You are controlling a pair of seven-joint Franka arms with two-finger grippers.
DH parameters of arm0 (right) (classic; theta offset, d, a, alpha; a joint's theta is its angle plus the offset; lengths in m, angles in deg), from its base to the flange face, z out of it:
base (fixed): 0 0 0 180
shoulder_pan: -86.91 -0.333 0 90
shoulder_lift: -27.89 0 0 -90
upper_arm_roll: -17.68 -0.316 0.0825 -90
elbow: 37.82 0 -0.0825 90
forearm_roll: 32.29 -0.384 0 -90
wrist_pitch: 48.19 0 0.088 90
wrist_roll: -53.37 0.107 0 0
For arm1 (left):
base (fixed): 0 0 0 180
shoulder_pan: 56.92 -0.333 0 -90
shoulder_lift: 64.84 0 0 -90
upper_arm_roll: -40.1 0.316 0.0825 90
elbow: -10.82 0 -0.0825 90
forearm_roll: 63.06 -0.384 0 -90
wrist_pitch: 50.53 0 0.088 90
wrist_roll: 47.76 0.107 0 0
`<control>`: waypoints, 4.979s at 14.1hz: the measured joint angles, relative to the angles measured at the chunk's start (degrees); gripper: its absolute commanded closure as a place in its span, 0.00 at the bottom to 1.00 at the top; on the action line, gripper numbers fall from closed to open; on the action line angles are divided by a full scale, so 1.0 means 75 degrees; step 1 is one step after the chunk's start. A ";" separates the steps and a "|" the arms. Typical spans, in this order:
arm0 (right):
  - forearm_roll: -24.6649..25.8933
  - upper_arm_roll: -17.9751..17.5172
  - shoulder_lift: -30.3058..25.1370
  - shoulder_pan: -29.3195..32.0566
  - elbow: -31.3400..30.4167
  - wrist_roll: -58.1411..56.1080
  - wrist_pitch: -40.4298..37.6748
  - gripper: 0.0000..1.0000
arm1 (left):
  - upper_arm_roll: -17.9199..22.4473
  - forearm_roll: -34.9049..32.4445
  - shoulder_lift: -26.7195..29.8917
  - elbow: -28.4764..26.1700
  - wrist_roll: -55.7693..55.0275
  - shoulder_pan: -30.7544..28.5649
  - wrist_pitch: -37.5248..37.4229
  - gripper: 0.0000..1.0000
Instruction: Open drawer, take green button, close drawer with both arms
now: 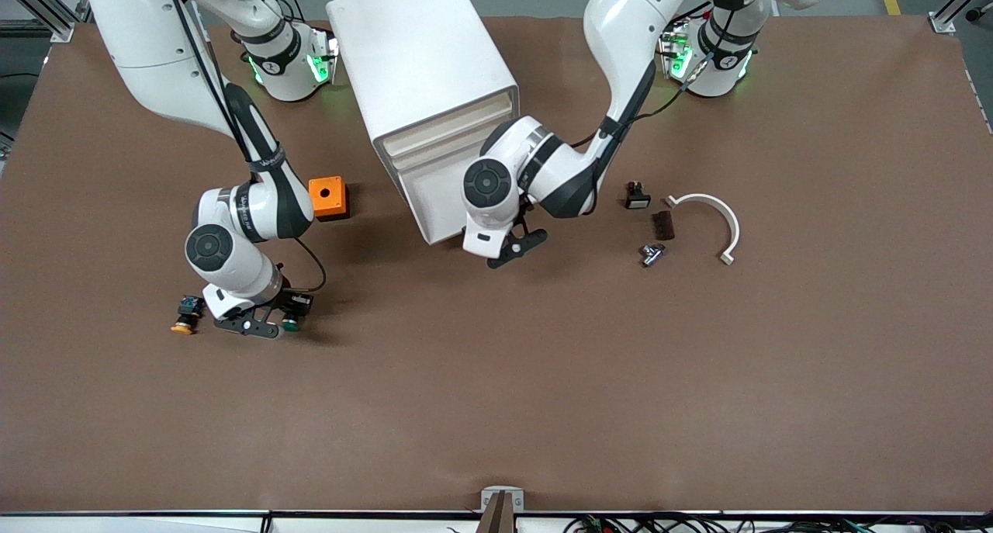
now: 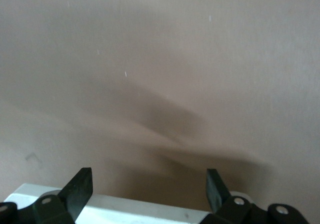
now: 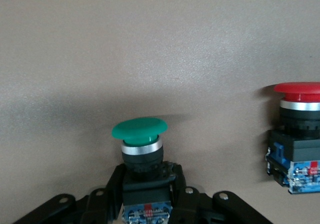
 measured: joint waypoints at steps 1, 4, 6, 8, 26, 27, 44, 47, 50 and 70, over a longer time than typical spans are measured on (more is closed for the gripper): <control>0.0000 0.0000 0.0000 0.0019 0.0005 0.0000 0.0002 0.00 | -0.0096 0.0000 0.0000 0.0000 -0.0158 0.0064 0.0000 0.00; 0.0003 0.0000 -0.0061 0.0062 0.0117 -0.0328 -0.0194 0.00 | -0.0538 0.0000 0.0000 -0.0012 -0.0695 0.0138 0.0000 0.00; 0.0003 0.0001 -0.0265 0.0071 0.0330 -0.0628 -0.0900 0.00 | -0.0852 0.0000 -0.0001 -0.0043 -0.1078 0.0147 0.0003 0.00; 0.0003 0.0003 -0.0683 0.0106 0.0637 -0.0952 -0.1904 0.00 | -0.1078 0.0000 -0.0003 -0.0082 -0.1428 0.0153 0.0026 0.00; -0.0002 -0.0125 -0.3867 0.1651 0.2859 -0.2687 -0.7880 0.00 | 0.0466 -0.1693 0.1664 0.0079 -0.1335 -0.2427 -0.0238 0.00; -0.0001 -0.0147 -0.3846 0.1644 0.2840 -0.2587 -0.7863 0.00 | 0.0464 -0.1701 0.1810 0.0079 -0.1033 -0.2706 -0.0266 0.00; 0.0245 -0.0040 -0.3818 0.1945 0.3188 -0.3002 -0.8035 0.00 | -0.0663 -0.1708 0.5028 -0.0976 0.4780 -0.5899 -0.2053 0.00; 0.0242 -0.0062 -0.3839 0.1976 0.3393 -0.3002 -0.8412 0.00 | -0.0665 -0.1708 0.5554 -0.1437 0.5893 -0.6029 -0.2134 0.00; 0.0242 -0.0069 -0.3921 0.1983 0.3359 -0.3002 -0.8464 0.00 | -0.0665 -0.1708 0.5995 -0.1662 0.7072 -0.6224 -0.2610 0.00; 0.0242 -0.0084 -0.4921 0.2004 0.2766 -0.3434 -0.7925 0.00 | -0.1424 -0.2091 0.7111 -0.2711 0.8391 -0.6711 -0.3084 0.00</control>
